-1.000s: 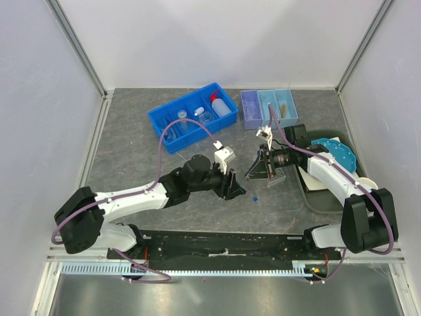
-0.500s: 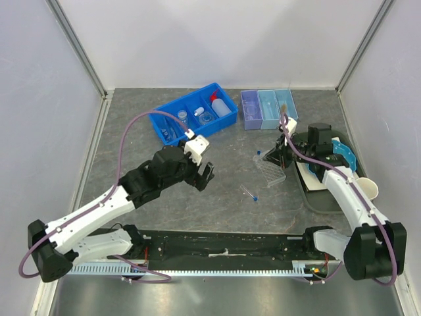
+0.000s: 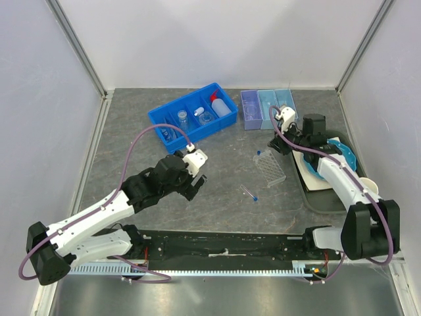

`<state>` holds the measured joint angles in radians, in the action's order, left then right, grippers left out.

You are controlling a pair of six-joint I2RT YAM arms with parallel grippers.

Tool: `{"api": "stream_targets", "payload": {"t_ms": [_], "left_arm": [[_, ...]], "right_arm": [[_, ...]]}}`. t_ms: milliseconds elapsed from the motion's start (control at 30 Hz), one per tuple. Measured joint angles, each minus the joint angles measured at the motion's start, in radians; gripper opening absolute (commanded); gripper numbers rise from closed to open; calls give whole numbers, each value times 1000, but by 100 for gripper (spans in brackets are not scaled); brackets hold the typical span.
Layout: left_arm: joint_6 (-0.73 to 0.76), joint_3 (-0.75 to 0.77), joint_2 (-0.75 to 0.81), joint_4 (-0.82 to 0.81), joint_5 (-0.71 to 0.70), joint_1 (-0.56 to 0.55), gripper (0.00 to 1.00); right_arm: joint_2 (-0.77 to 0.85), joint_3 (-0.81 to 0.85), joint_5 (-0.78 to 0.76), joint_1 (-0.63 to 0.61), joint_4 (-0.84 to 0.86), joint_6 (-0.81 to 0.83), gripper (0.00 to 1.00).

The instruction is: Organize the chemistry lab equipment

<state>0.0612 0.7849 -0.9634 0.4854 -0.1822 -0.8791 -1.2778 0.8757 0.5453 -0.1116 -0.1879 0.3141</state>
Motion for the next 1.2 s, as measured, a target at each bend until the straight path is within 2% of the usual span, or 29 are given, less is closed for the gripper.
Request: {"api": "stream_targets", "payload": {"t_ms": [167,900,1033,1133,1200], "left_arm": [[8,0,0,14,2,0,98],[9,0,0,44,18,0,100],[9,0,0,44,27,0,100],[9,0,2,44,27,0,100],[9,0,3,44,27,0,100]], "right_arm": [[-82,35,-13,-11,-4,2,10],[-283,76,-22,-20,-18,3,13],[-301,76,-25,-20,-27,19,19],[-305,76,-23,-22,-43,39,29],[-306,81,-16,-22,-69,55,40]]}}
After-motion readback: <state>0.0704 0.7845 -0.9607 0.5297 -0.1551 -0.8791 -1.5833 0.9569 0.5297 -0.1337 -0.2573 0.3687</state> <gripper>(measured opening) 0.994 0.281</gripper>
